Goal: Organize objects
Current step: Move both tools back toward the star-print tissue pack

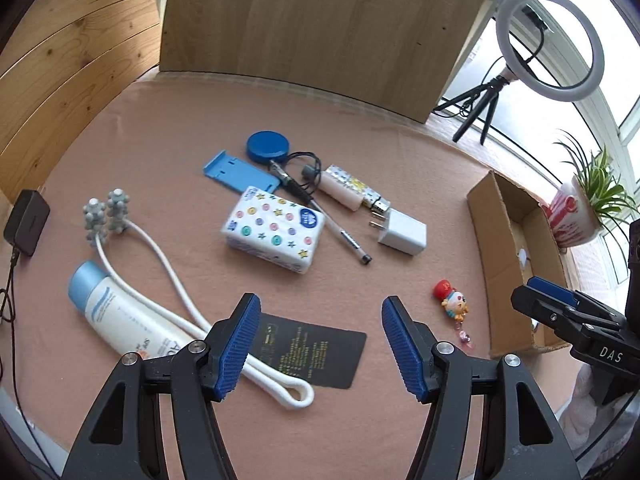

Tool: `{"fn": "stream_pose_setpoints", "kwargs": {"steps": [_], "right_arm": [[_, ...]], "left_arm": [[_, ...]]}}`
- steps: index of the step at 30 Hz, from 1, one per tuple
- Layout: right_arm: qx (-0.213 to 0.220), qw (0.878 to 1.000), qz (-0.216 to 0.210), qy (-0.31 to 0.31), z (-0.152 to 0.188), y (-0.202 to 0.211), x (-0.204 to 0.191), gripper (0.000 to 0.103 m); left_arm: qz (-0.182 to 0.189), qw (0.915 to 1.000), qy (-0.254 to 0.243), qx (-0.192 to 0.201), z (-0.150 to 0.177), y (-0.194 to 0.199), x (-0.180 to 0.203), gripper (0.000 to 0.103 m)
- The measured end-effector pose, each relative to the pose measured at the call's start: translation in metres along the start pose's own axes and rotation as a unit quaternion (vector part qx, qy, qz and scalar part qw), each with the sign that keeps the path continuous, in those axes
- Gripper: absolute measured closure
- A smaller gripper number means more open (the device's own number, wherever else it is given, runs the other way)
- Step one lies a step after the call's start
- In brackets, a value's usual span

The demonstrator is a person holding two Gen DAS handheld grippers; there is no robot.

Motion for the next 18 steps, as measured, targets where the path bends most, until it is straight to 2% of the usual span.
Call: {"fn": "stream_pose_setpoints", "kwargs": {"steps": [5, 8, 13, 18], "right_arm": [[-0.015, 0.999, -0.033, 0.032, -0.003, -0.012, -0.043, 0.034], [-0.019, 0.998, -0.048, 0.044, -0.008, -0.018, -0.062, 0.034], [-0.024, 0.995, -0.066, 0.067, -0.025, -0.031, -0.093, 0.034], [-0.035, 0.991, -0.094, 0.092, -0.046, -0.051, -0.128, 0.034]], "left_arm": [[-0.022, 0.9987, 0.046, 0.011, 0.007, 0.019, -0.048, 0.036], [-0.03, 0.998, 0.054, 0.015, 0.008, 0.025, -0.066, 0.036], [-0.026, 0.9973, 0.067, 0.012, 0.009, 0.024, -0.08, 0.036], [-0.016, 0.9985, 0.053, 0.005, 0.006, 0.013, -0.076, 0.036]]}}
Point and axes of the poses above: each gripper's, at about its wrist camera, not at the fingertips, and y roughly against the way its jaws point, x to its right, z to its underside, the point moved 4 cm from there along -y, roughly the way its jaws point, and after that the axes turned 12 degrees about z, right-handed, at the moved point
